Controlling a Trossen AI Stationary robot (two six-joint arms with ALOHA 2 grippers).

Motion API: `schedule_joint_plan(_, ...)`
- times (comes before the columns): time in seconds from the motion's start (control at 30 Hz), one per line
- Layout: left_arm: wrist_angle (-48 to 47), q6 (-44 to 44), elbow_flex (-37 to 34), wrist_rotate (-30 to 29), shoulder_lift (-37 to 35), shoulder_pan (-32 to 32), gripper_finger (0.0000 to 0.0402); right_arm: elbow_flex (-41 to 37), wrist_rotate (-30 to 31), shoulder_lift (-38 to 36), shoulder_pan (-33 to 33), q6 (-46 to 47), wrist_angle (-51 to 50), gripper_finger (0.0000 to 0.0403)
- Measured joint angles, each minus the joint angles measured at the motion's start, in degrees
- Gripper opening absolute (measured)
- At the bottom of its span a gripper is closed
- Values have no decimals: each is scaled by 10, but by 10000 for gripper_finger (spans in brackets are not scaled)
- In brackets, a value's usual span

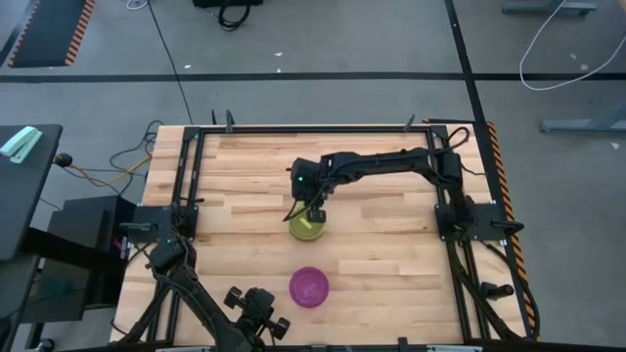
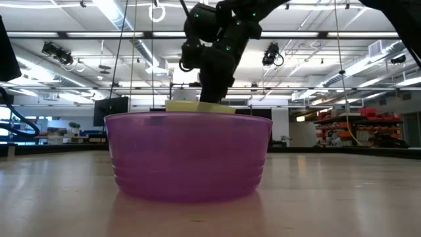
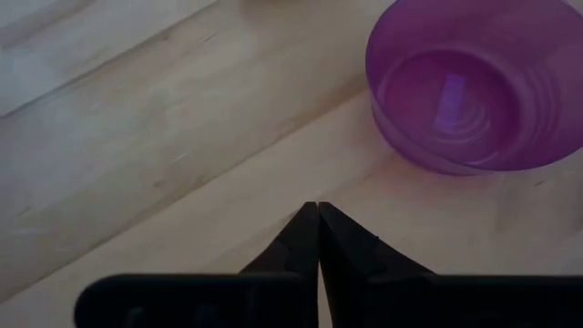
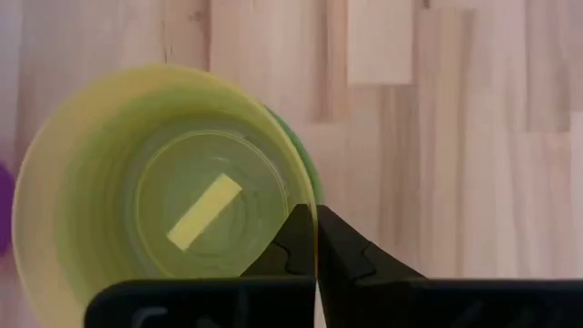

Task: Nest bowls inside each other
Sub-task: Stack the yellow bowl on top of the green bowl, then stack the purple bowl on top of the green bowl

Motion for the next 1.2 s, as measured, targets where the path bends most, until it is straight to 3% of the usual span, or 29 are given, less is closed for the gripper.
schedule_joint_plan(0.2, -1, 3, 0, -2, 0, 0, 26, 0, -1, -4, -14, -1, 0, 1)
schedule_joint_plan(0.57, -11, 3, 0, -11, 0, 2, 10, 0, -4, 4, -16, -7, -4, 1)
schedule_joint_plan(0.77, -11, 4, 0, -11, 0, 5, 26, 0, -12, 5, -16, 5, -10, 4)
schedule_joint_plan(1.2, -11, 5, 0, -11, 0, 7, 13, 0, -2, 4, -17, 5, -10, 78)
